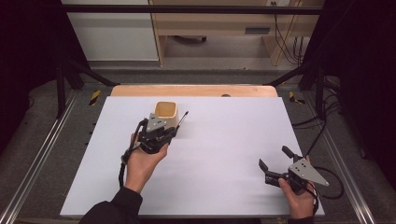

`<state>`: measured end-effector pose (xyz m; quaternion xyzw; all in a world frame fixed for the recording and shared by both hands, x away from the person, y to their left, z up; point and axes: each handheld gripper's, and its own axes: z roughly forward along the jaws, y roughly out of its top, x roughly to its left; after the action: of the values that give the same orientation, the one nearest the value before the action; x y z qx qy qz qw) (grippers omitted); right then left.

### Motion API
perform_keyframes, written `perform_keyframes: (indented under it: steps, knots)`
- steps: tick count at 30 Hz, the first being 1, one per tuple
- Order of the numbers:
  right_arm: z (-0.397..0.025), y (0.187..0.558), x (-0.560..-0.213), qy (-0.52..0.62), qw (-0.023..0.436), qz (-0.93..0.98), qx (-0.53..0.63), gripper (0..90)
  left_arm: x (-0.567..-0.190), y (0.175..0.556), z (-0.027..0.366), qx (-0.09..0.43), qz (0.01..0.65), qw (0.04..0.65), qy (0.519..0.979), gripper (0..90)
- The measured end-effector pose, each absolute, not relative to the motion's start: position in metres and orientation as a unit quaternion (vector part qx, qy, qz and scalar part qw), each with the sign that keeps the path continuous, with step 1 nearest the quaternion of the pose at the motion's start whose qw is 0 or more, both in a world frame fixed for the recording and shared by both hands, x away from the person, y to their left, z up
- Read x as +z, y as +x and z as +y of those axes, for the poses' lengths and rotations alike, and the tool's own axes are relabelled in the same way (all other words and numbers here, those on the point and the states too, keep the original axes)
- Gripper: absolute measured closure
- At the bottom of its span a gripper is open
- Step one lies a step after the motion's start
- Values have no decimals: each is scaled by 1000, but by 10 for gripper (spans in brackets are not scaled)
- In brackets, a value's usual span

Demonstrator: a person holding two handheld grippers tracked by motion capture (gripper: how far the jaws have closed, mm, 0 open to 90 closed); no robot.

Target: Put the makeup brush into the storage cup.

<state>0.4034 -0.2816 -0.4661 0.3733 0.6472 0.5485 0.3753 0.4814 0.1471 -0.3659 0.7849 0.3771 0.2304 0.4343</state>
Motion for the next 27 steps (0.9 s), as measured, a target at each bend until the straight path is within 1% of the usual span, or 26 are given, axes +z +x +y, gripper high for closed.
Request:
perform_keyframes:
  steps: [5, 10, 15, 19, 27]
  knots:
    - [-277, 402, -465, 368, 378, 652, 545, 35, -368, 485, 156, 242, 379, 428, 784, 840]
    - [-278, 402, -465, 368, 381, 652, 543, 35, -367, 489, 161, 246, 383, 436, 777, 840]
    - [-277, 402, -466, 367, 381, 655, 540, 34, -363, 491, 163, 261, 385, 444, 766, 840]
    - [-277, 403, -466, 365, 381, 655, 541, 34, -362, 494, 164, 269, 392, 459, 751, 840]
    - [-276, 403, -466, 365, 380, 657, 540, 34, -358, 501, 165, 280, 393, 466, 742, 840]
